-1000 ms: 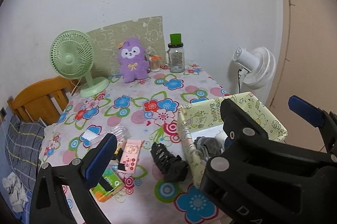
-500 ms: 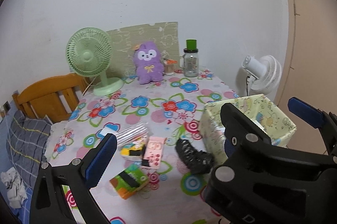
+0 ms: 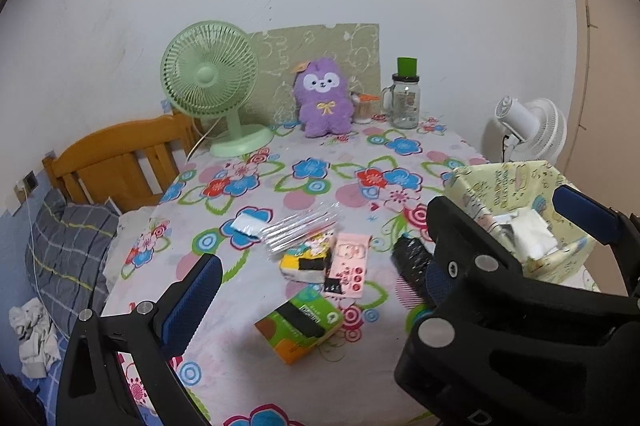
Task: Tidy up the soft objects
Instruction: 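Move both open tools back toward the remaining items on the table, then grasp the black plastic bag with the right tool while the left tool grasps the green tissue package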
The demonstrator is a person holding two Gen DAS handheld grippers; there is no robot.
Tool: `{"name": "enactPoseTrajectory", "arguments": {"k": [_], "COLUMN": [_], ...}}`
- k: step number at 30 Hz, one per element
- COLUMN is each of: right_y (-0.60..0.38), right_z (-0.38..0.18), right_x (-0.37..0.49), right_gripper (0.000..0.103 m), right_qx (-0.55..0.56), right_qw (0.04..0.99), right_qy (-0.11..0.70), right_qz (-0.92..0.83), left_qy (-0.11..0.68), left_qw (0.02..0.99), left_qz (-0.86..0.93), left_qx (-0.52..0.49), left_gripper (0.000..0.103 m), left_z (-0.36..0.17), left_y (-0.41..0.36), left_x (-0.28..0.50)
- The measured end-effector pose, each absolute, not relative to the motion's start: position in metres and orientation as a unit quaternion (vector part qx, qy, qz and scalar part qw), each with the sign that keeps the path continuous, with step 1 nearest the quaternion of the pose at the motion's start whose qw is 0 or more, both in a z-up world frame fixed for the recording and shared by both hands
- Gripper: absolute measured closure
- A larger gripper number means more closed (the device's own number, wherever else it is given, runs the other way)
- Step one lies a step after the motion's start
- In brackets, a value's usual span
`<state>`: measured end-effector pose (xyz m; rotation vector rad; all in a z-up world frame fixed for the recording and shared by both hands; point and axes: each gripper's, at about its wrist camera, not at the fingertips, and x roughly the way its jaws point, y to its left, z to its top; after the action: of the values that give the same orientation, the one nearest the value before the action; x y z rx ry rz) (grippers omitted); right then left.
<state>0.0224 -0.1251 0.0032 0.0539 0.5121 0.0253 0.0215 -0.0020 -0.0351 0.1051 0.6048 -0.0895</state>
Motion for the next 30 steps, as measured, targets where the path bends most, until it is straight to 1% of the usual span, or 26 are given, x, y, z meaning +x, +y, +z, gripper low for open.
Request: {"name": "enactPoseTrajectory", "arguments": {"k": [3, 10, 14, 16, 18, 24, 25, 30], "right_y": [-0.12, -0.106, -0.1, -0.096, -0.094, -0.095, -0.095, -0.092], "right_z": [-0.004, -0.026, -0.04, -0.048, -0.056, -0.073, -0.075, -0.089], "right_x": [0.026, 0.042, 0.052, 0.057, 0.064, 0.082, 0.084, 0.099], "right_gripper": [0.002, 0.012, 0.015, 0.019, 0.022, 0.023, 0.025, 0.026], "right_qx": [0.025, 0.027, 0.017, 0.011, 0.005, 0.001, -0.003, -0.019], "right_qw": [0.966, 0.959, 0.954, 0.952, 0.949, 0.94, 0.94, 0.931], "right_qy": [0.255, 0.283, 0.298, 0.305, 0.315, 0.34, 0.342, 0.366], "right_qz": [0.011, 0.026, 0.027, 0.022, 0.016, 0.001, 0.001, -0.002], "left_qy": [0.31, 0.334, 0.346, 0.353, 0.362, 0.389, 0.393, 0.412], "left_qw": [0.949, 0.941, 0.937, 0.934, 0.931, 0.92, 0.919, 0.91], "left_qz": [-0.043, -0.033, -0.034, -0.034, -0.033, -0.03, -0.029, -0.028], "left_qx": [0.043, 0.038, 0.036, 0.038, 0.038, 0.016, 0.015, 0.019], "left_gripper": [0.0, 0.0, 0.0, 0.0, 0.0, 0.001, 0.002, 0.005], "left_z": [-0.044, -0.064, -0.078, -0.087, -0.096, -0.113, -0.116, -0.128], "left_y": [0.005, 0.016, 0.02, 0.022, 0.024, 0.03, 0.03, 0.029], "left_x": [0.026, 0.038, 0.045, 0.05, 0.056, 0.073, 0.076, 0.085]}}
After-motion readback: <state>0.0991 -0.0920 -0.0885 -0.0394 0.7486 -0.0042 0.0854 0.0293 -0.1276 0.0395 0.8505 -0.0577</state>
